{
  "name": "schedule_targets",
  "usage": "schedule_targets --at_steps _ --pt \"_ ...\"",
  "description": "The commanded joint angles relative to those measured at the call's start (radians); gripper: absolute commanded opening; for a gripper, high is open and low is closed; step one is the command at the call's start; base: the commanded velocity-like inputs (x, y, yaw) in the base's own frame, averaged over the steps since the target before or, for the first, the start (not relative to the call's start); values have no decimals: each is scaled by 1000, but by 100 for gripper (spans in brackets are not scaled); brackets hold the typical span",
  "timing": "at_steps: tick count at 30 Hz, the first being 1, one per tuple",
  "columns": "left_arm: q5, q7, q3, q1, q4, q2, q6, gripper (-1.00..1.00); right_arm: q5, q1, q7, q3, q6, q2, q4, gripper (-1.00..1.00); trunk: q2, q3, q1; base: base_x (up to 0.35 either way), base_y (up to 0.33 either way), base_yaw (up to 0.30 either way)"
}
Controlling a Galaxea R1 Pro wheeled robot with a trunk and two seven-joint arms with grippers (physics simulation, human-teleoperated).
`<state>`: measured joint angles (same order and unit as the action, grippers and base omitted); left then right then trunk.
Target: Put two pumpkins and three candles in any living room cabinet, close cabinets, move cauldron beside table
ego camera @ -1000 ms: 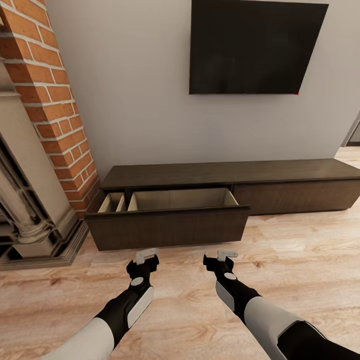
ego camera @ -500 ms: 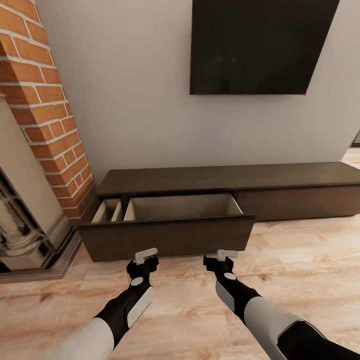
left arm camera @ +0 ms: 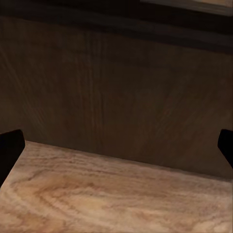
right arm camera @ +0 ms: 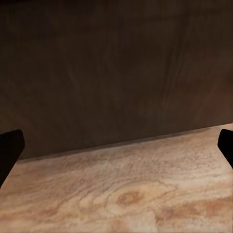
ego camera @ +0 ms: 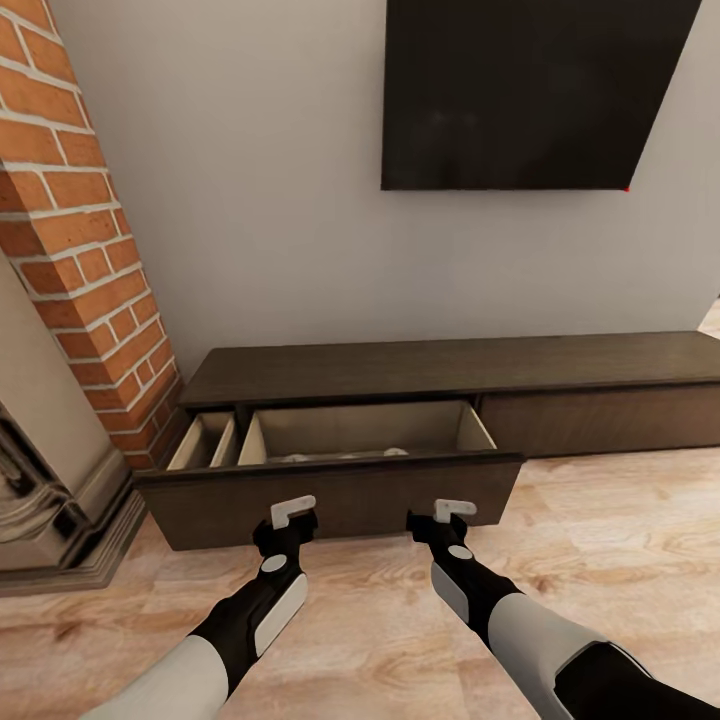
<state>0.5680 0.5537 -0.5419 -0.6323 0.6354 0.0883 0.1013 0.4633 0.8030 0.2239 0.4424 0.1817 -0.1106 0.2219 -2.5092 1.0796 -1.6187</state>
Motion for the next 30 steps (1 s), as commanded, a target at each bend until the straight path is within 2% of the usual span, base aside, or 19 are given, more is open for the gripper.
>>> schedule_targets --at_steps 1,8,18,23,30 --pt "10 6 -7 -1 0 -1 8 100 9 1 5 9 4 0 0 100 0 1 0 15 0 0" --pt "8 5 -11 -1 1 0 10 100 9 1 5 9 4 1 -1 100 0 1 0 3 0 0" --pt "8 4 -13 -1 -1 1 15 100 9 1 5 7 15 2 0 100 -3 40 -4 0 0 0" --pt "8 0 -15 -1 -38 0 81 100 9 1 5 8 44 -3 0 100 -4 59 -7 0 0 0" --pt "6 -7 -18 -1 -51 7 94 100 -5 1 0 16 -11 -4 12 100 -5 86 -10 0 0 0"
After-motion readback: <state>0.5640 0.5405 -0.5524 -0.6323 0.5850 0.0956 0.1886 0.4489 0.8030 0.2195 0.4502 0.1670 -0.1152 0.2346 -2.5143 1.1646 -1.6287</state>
